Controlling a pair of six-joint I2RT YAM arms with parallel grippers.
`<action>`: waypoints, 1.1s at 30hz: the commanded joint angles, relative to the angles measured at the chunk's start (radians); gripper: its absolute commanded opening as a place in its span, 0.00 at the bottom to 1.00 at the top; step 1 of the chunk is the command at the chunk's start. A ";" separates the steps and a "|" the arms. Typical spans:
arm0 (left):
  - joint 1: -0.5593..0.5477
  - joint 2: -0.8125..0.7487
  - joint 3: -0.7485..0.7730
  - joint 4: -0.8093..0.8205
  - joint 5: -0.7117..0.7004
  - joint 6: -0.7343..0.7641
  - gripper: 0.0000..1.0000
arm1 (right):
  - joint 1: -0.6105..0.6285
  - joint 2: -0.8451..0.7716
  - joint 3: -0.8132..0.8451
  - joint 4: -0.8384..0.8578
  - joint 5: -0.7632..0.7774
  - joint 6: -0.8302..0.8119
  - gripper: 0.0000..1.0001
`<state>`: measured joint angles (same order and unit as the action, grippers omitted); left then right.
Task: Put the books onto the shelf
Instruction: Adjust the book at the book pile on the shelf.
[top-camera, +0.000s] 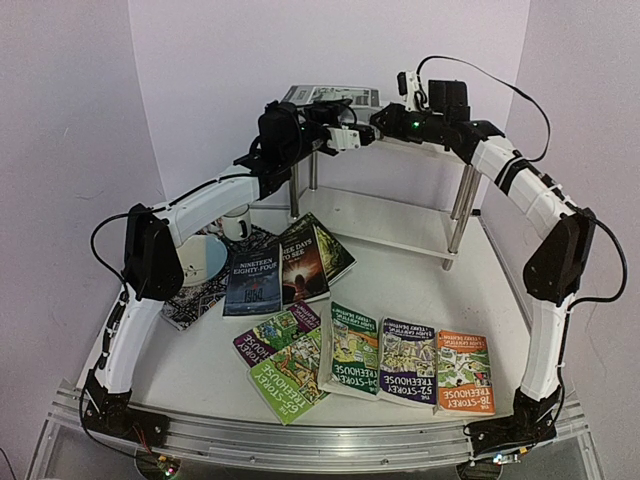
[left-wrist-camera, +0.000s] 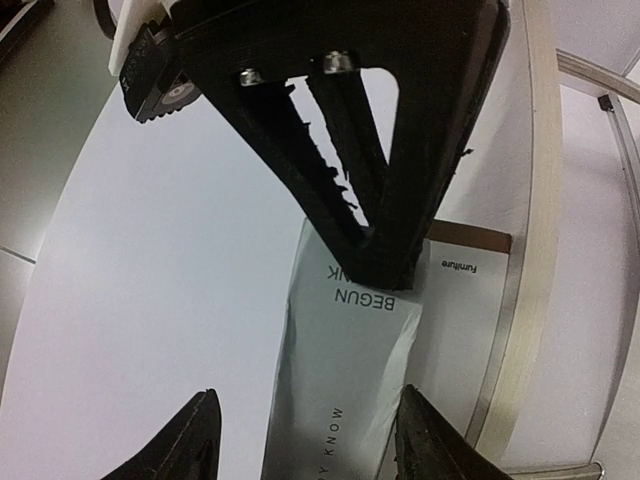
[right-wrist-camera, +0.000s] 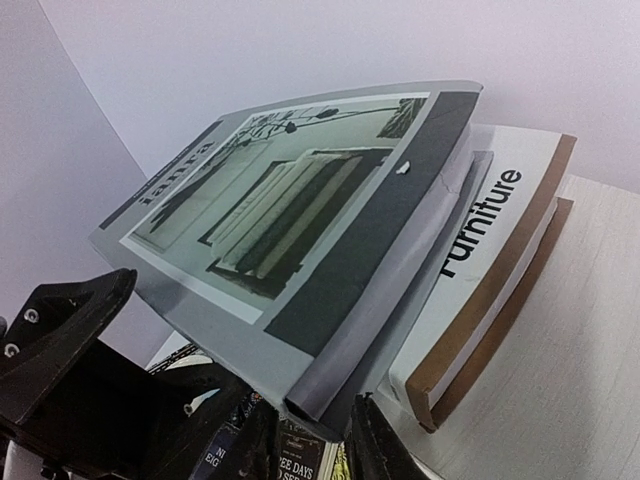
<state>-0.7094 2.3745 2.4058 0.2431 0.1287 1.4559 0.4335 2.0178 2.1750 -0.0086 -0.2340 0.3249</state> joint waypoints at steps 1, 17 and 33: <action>0.005 -0.007 -0.004 0.053 0.011 -0.020 0.61 | 0.012 -0.021 0.025 0.059 -0.003 -0.025 0.18; 0.007 -0.015 -0.017 0.058 0.008 -0.015 0.61 | 0.017 -0.044 -0.001 0.072 0.030 -0.056 0.20; 0.013 -0.020 -0.018 0.065 0.008 -0.016 0.61 | 0.017 0.000 0.051 0.112 0.009 -0.151 0.41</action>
<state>-0.7048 2.3745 2.3802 0.2625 0.1295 1.4460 0.4442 2.0174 2.1617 0.0429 -0.2203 0.2116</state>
